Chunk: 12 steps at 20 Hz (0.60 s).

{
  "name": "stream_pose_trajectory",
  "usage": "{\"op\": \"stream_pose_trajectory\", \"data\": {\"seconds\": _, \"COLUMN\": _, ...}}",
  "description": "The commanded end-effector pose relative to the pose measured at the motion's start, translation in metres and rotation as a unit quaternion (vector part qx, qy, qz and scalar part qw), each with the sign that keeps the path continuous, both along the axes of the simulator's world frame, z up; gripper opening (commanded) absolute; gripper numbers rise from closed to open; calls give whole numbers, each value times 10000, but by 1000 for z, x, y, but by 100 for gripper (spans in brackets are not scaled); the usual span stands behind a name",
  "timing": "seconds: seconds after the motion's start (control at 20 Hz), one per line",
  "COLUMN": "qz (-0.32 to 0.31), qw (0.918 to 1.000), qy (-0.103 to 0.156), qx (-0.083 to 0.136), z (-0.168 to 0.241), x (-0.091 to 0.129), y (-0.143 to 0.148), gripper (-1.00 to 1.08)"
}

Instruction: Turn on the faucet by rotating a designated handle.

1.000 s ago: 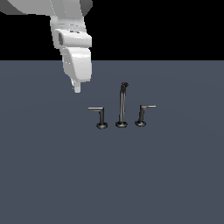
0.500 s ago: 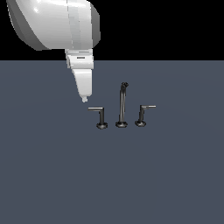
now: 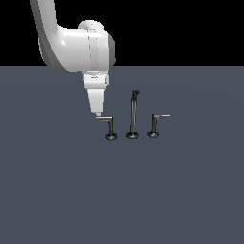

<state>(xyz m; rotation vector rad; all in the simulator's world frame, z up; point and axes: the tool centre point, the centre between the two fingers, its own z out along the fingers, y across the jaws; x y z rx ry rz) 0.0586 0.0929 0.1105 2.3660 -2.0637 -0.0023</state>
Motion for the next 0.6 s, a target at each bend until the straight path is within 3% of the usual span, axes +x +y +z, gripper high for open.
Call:
{"op": "stream_pose_trajectory", "data": {"seconds": 0.0, "qz": -137, "qw": 9999, "qy": -9, "qx": -4, "z": -6, "x": 7, "y": -3, "gripper": -100}}
{"op": "stream_pose_trajectory", "data": {"seconds": 0.55, "qz": -279, "qw": 9996, "qy": -11, "qx": -4, "z": -13, "x": 15, "y": -7, "gripper": -100}}
